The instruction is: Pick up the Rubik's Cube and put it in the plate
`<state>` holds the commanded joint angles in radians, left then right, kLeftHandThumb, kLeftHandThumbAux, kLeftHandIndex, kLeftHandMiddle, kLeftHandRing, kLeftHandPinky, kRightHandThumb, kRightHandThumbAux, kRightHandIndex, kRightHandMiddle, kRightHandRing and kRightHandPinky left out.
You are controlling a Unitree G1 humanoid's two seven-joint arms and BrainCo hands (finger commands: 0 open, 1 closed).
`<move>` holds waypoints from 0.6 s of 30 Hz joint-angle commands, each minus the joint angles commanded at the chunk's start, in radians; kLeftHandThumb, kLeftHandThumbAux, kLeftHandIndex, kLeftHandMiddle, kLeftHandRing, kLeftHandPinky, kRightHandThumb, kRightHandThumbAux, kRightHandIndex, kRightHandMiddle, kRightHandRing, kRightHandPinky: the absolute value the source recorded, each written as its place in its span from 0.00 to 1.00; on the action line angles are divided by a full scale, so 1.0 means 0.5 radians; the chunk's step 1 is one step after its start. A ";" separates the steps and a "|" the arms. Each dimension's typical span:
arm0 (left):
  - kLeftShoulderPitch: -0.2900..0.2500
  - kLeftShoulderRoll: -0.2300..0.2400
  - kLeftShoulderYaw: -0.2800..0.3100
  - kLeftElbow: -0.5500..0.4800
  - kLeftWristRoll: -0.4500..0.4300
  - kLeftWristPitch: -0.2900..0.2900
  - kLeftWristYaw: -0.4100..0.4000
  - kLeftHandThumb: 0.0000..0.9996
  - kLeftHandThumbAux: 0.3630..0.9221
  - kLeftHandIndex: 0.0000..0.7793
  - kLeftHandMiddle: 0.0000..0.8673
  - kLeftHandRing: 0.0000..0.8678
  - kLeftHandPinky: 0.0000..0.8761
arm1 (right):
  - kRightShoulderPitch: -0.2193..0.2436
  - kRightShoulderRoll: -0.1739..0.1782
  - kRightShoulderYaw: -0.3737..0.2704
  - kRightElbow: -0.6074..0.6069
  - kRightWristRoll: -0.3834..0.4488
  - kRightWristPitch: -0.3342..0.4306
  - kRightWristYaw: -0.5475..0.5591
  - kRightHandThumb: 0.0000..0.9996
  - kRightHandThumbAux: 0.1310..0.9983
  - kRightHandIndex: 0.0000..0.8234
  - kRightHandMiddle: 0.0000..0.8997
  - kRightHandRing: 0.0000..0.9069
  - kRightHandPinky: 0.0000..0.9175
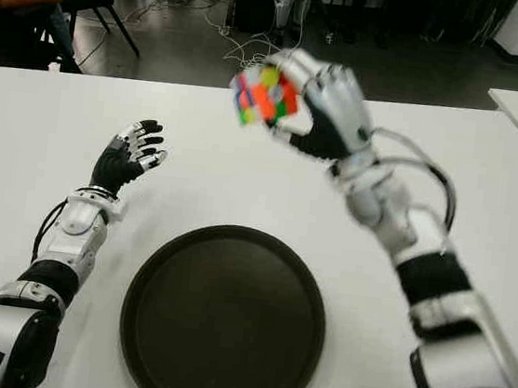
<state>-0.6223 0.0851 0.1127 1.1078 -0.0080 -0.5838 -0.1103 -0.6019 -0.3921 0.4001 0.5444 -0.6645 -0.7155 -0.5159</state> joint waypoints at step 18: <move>-0.001 0.010 -0.015 0.008 0.022 -0.015 -0.011 0.04 0.78 0.23 0.20 0.18 0.18 | 0.177 -0.171 0.258 -0.296 0.659 0.210 1.802 0.69 0.70 0.51 0.66 0.67 0.66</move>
<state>-0.6226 0.0903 0.1053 1.1120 0.0030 -0.5912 -0.1156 -0.5134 -0.4775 0.5293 0.3966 -0.3349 -0.6105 0.3850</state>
